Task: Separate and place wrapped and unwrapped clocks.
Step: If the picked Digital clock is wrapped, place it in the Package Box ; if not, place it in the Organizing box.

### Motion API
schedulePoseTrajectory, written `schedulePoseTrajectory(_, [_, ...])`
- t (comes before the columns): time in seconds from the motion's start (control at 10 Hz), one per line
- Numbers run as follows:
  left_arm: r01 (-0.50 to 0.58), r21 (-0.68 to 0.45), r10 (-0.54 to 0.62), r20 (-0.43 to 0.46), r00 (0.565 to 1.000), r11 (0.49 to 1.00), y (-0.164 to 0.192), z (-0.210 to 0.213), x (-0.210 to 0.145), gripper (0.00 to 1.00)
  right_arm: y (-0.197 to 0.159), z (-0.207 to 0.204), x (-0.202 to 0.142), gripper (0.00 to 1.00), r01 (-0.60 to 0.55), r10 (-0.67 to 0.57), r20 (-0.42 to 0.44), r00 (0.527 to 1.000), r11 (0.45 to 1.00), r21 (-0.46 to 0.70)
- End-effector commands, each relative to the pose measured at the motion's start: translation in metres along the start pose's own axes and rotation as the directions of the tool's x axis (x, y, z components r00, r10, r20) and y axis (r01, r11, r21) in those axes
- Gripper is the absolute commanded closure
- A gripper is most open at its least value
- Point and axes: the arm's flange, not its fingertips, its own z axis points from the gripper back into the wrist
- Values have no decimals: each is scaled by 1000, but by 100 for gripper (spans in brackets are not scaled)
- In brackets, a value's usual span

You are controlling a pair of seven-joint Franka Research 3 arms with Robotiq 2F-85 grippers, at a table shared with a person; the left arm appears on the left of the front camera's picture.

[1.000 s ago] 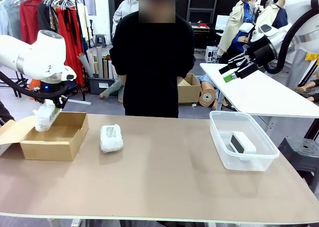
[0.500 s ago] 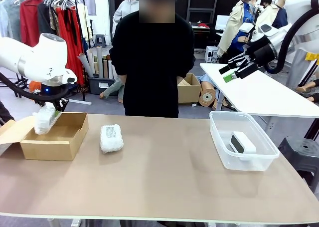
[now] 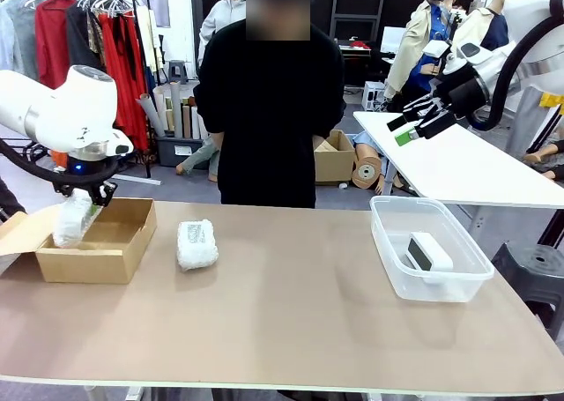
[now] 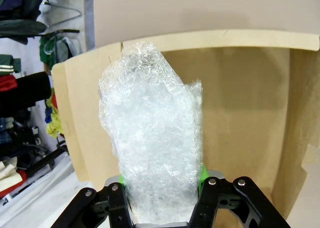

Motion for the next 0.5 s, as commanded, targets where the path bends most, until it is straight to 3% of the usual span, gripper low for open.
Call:
schedulePoseTrajectory(0.0, [-5, 5, 5, -19, 1000, 1000, 4, -7, -9, 100, 0, 1, 1, 0, -3, 3, 3, 1000, 1000, -2])
schedulePoseTrajectory(0.4, [33, 1, -33, -41, 999, 999, 2, -32, 1, 100, 0, 1, 1, 0, -3, 3, 3, 1000, 1000, -2])
